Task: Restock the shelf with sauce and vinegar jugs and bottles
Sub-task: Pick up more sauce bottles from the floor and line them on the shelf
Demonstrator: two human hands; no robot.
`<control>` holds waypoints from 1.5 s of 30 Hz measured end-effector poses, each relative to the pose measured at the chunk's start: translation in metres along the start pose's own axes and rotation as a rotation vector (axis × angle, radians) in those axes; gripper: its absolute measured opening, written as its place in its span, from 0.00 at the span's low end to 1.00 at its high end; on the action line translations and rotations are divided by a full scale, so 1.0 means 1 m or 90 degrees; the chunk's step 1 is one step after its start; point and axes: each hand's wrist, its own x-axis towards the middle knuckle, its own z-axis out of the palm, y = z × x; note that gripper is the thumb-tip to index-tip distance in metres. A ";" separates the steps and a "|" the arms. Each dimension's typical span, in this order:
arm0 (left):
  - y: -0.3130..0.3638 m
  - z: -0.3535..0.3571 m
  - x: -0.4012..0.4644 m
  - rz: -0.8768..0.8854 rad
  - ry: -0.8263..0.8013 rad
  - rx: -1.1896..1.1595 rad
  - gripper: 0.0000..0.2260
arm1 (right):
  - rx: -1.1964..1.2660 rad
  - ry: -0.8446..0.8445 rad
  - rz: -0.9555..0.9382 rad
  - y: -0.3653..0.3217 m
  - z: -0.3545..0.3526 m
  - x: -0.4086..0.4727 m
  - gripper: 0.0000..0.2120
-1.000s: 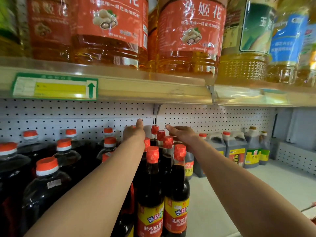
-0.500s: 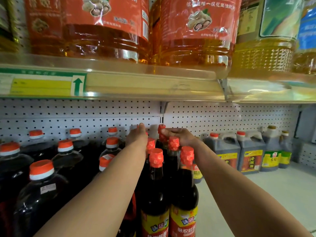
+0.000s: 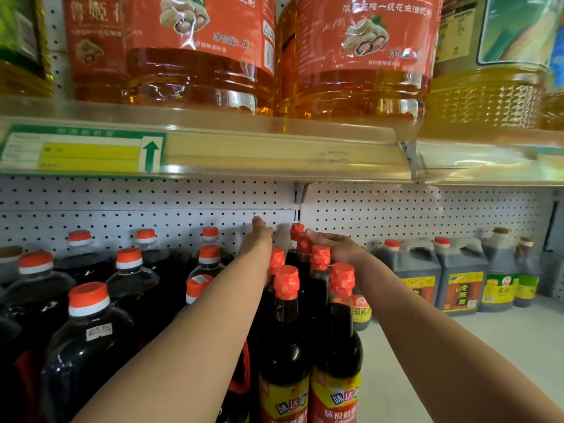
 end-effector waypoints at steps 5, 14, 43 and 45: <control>-0.001 -0.001 0.003 0.000 0.005 -0.031 0.26 | 0.000 0.010 0.004 0.001 0.000 0.003 0.19; 0.000 -0.003 0.002 0.086 0.014 0.145 0.24 | -0.031 0.046 -0.007 0.006 0.001 0.008 0.26; -0.214 -0.026 -0.182 0.378 0.318 0.294 0.22 | 0.058 -0.124 -0.079 0.140 -0.017 -0.204 0.21; -0.215 -0.024 -0.180 0.282 0.314 0.333 0.22 | 0.050 -0.124 -0.097 0.150 -0.013 -0.206 0.27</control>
